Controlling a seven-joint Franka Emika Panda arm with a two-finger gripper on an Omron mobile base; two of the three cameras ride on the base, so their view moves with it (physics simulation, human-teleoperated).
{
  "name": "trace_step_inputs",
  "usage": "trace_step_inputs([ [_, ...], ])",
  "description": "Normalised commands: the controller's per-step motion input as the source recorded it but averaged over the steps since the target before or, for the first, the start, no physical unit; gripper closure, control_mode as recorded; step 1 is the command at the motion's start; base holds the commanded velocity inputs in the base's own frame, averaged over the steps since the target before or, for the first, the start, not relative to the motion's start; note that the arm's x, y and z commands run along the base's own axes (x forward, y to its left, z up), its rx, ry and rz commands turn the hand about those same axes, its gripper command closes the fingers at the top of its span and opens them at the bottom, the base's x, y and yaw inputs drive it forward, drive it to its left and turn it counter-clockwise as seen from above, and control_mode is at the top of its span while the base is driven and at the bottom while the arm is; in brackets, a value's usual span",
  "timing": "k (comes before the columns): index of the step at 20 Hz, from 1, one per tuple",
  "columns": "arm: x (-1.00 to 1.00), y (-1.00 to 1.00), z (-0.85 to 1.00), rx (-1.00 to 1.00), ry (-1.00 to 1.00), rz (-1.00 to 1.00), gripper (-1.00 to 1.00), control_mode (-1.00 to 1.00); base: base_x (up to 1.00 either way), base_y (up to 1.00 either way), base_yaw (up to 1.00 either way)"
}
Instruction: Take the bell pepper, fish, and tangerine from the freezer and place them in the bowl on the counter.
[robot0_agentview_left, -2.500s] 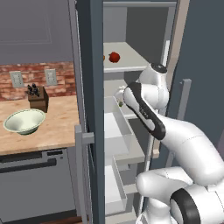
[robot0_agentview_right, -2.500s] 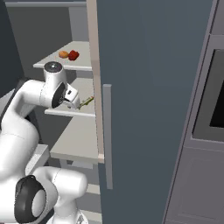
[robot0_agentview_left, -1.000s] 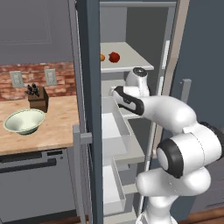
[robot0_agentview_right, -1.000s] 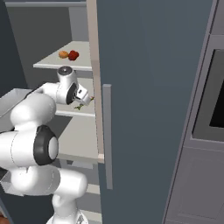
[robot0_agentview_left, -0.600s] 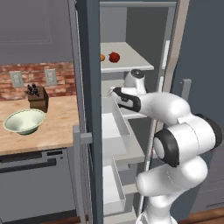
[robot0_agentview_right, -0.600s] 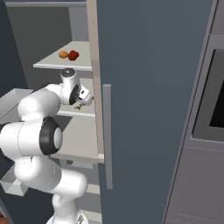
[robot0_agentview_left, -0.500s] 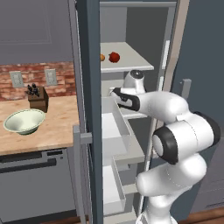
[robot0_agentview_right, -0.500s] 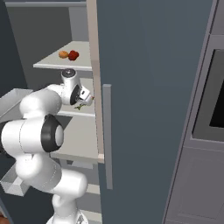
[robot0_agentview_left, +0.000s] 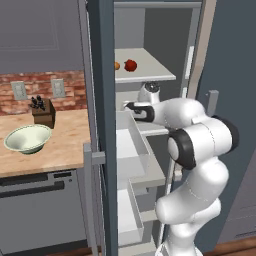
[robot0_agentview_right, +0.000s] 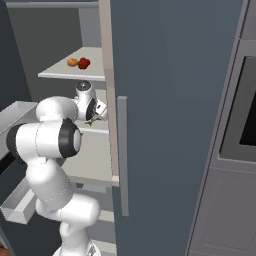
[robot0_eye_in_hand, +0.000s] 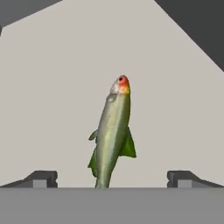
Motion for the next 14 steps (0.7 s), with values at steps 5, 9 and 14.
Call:
trace_step_inputs([
  [5, 0.40, 0.00, -0.23, 0.00, 0.00, -0.03, -1.00, -1.00, 0.00, 0.00, 0.00],
  [9, 0.18, 0.00, -0.48, -0.03, 0.00, -0.02, -1.00, -1.00, 0.00, 0.00, 0.00],
  [14, 0.16, 0.00, -0.53, -0.05, 0.00, -0.02, -1.00, -1.00, 0.00, 0.00, 0.00],
])
